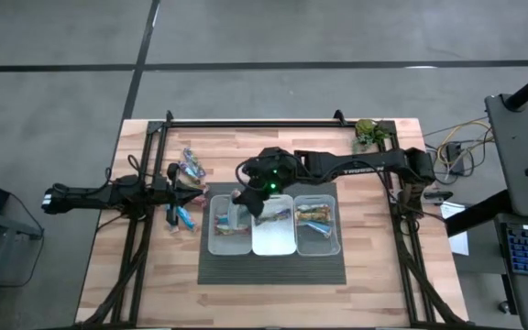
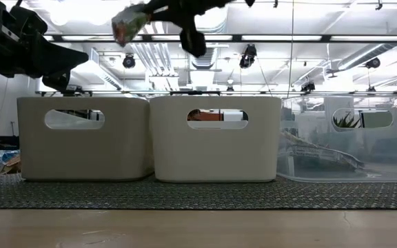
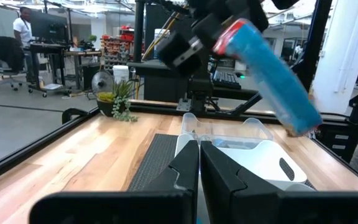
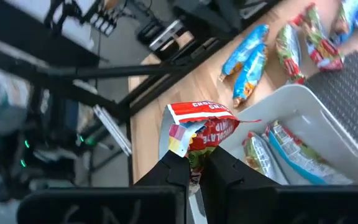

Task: Pick and place Granola Bars by type
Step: Put the bottom red granola bar into the gray bin

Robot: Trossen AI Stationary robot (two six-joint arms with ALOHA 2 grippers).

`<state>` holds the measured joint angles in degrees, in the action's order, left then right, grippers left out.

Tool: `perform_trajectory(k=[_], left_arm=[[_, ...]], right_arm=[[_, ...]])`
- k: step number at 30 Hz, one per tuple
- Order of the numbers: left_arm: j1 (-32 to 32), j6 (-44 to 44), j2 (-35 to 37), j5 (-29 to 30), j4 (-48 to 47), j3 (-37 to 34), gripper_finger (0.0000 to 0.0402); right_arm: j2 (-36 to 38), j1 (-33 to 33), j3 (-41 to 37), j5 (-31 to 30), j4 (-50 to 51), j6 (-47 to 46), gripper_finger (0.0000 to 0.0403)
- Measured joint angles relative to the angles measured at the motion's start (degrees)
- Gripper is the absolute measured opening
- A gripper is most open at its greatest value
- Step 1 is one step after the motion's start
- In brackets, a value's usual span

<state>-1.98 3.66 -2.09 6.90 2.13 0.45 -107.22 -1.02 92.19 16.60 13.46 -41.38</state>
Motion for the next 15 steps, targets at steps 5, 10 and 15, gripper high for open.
perform_trajectory(k=[5,10,15], left_arm=[[0.0,0.0,0.0,0.0,0.0,0.0,0.0],[0.0,0.0,0.0,0.0,0.0,0.0,0.0],[0.0,0.0,0.0,0.0,0.0,0.0,0.0]], right_arm=[[0.0,-0.8,-3.0,-0.9,-3.8,-8.7,0.0013],[0.0,-0.8,-7.1,-4.6,-6.8,-15.8,0.0013],[0.0,-0.8,-11.6,-4.8,-11.9,-20.8,0.0013]])
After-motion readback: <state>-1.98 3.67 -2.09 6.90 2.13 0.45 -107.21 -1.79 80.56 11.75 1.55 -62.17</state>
